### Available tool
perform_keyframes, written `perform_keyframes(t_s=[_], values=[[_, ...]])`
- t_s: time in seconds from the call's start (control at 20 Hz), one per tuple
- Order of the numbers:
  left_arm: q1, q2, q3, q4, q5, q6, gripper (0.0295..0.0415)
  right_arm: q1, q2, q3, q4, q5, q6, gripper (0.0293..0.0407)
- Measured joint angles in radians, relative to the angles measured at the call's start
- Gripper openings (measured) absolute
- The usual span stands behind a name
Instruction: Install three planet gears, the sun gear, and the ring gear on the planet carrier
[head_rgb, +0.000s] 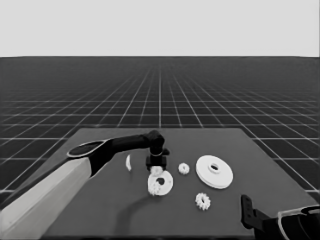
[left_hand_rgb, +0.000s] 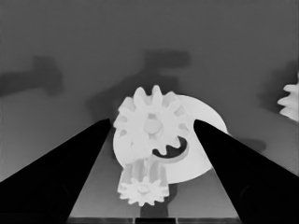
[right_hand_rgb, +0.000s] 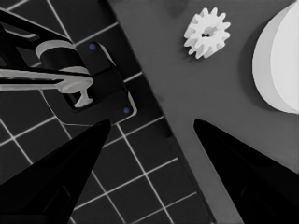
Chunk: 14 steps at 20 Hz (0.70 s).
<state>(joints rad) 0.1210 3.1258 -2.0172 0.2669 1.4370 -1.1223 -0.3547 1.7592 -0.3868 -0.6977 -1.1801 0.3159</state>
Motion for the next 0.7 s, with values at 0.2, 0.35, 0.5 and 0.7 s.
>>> perform_keyframes(t_s=[0.2,0.35,0.5,0.7], values=[[-0.09,-0.035,0.102,-0.075,0.054,-0.056,0.0385,0.0,0.0,0.0,0.0,0.0,0.0,0.0385],[-0.133,-0.04,0.122,-0.114,0.07,-0.067,0.0385,0.0,0.0,0.0,0.0,0.0,0.0,0.0385],[-0.141,-0.04,0.124,-0.122,0.073,-0.068,0.0385,0.0,0.0,0.0,0.0,0.0,0.0,0.0385],[-0.321,-0.695,1.002,-0.015,-0.468,0.844,0.0414,0.0,0.0,0.0,0.0,0.0,0.0,0.0385]])
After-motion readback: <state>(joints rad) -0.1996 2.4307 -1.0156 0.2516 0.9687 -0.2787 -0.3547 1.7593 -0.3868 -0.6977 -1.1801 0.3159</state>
